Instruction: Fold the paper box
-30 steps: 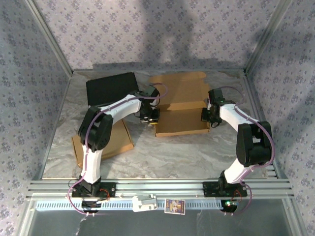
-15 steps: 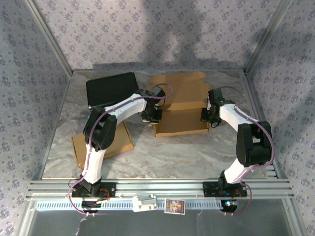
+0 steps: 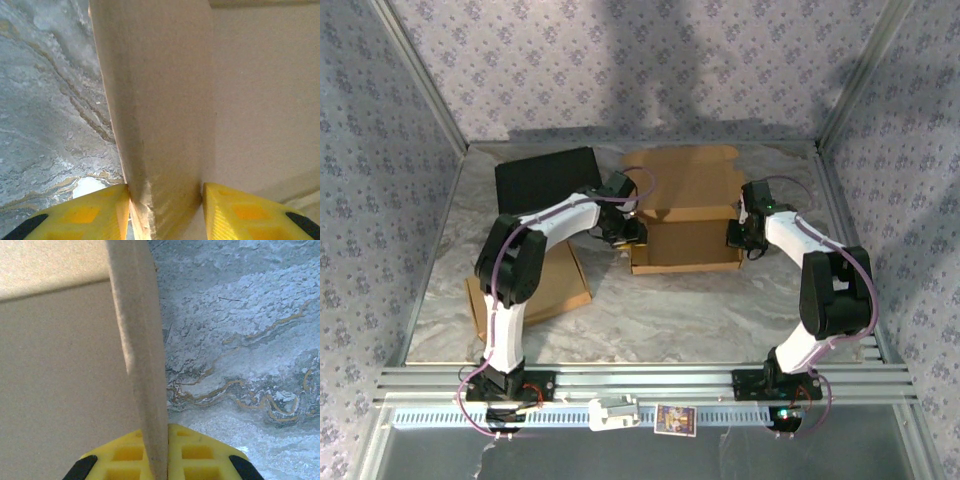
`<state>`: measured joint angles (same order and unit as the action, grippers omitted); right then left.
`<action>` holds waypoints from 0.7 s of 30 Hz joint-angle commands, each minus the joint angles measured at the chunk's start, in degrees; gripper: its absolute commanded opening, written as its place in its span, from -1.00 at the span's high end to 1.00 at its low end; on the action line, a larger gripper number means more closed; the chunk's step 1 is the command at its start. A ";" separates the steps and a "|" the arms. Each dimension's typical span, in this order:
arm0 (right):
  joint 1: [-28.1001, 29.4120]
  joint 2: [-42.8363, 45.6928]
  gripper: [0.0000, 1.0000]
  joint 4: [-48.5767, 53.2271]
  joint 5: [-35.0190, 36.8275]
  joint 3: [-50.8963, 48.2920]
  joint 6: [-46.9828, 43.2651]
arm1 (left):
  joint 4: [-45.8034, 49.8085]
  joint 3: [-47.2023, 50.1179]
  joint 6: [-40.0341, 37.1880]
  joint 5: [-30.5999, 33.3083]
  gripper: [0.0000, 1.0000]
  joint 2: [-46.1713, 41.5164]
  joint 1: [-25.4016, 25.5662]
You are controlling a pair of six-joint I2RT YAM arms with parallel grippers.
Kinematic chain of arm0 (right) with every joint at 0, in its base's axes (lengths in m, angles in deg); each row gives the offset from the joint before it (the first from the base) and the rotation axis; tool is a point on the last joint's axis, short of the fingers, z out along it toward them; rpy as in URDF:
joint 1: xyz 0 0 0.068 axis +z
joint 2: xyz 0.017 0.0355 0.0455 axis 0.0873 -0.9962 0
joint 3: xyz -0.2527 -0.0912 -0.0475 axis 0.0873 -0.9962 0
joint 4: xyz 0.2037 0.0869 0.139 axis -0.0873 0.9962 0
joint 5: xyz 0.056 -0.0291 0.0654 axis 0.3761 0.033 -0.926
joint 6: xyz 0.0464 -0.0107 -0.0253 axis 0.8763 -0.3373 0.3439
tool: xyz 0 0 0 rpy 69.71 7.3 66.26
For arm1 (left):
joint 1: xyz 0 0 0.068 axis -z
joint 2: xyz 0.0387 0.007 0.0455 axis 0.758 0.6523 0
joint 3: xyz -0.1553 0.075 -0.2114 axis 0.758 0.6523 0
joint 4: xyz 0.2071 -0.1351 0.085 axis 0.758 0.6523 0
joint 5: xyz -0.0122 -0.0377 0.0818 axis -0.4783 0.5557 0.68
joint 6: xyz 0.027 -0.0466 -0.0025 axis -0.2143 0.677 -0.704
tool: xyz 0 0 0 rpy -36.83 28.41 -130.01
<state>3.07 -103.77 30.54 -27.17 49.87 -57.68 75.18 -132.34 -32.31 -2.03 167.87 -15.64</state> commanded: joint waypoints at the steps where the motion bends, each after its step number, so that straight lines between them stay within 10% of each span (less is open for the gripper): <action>1: -0.12 1.47 1.00 -0.19 -2.11 1.18 -0.62 | -6.25 1.53 -1.19 -6.03 0.12 -4.26 -1.30; 11: -0.85 1.25 1.00 -0.54 -2.73 0.32 -0.15 | -16.58 9.07 1.63 -11.93 0.05 -7.78 -4.55; 21: -0.80 1.29 1.00 -0.51 -2.99 0.98 0.09 | -3.54 3.74 -5.51 -6.82 0.12 -2.16 -2.35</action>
<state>2.46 -103.77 30.54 -28.66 49.87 -57.68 66.54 -126.17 -34.39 -10.38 163.74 -19.22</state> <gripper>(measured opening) 0.082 0.441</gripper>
